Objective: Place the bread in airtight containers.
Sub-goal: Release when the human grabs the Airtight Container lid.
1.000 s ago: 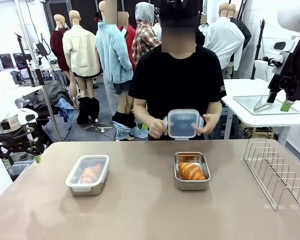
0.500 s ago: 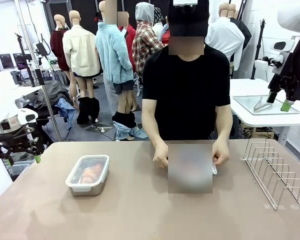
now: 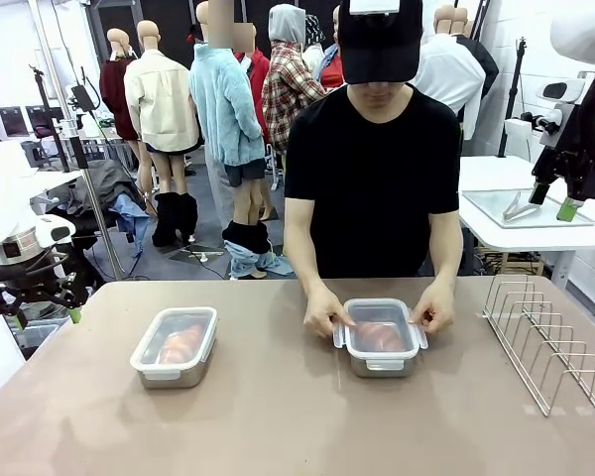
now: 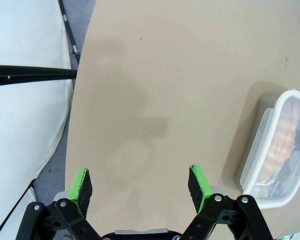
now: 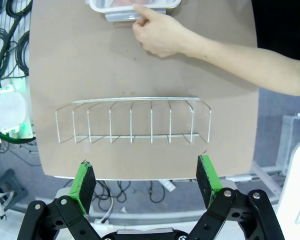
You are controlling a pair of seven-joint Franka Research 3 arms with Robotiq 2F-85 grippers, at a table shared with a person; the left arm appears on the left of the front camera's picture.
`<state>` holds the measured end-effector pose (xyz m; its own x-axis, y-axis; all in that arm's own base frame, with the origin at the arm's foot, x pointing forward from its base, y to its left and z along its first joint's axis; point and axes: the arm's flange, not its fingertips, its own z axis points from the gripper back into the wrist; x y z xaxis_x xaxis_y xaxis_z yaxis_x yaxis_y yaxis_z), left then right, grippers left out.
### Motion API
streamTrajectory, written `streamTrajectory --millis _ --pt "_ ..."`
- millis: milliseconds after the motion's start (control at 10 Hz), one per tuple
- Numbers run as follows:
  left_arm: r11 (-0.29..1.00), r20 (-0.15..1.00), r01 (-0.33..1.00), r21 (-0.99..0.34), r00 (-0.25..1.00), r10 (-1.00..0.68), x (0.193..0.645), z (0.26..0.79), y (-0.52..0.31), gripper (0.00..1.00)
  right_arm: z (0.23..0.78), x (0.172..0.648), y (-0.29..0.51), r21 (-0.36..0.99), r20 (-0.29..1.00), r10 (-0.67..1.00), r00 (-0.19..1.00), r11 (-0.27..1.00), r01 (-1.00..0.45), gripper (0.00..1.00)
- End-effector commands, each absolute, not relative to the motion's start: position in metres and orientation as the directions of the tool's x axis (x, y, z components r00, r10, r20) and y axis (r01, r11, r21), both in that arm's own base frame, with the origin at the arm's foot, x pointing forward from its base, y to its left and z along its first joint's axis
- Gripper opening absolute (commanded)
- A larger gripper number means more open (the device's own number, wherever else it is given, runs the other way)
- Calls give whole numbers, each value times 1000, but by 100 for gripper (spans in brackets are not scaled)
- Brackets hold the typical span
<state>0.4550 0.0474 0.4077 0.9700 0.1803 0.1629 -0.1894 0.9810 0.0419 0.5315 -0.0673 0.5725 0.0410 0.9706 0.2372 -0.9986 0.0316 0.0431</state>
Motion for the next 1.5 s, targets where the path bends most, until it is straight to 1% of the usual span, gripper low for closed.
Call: streamTrajectory --millis 0,1400 --pt "981 165 -189 39 970 181 453 409 49 100 573 532 -65 44 236 970 54 45 -998 100" --pt "981 165 -189 39 970 181 453 409 49 100 573 532 -65 44 236 970 54 45 -998 100"
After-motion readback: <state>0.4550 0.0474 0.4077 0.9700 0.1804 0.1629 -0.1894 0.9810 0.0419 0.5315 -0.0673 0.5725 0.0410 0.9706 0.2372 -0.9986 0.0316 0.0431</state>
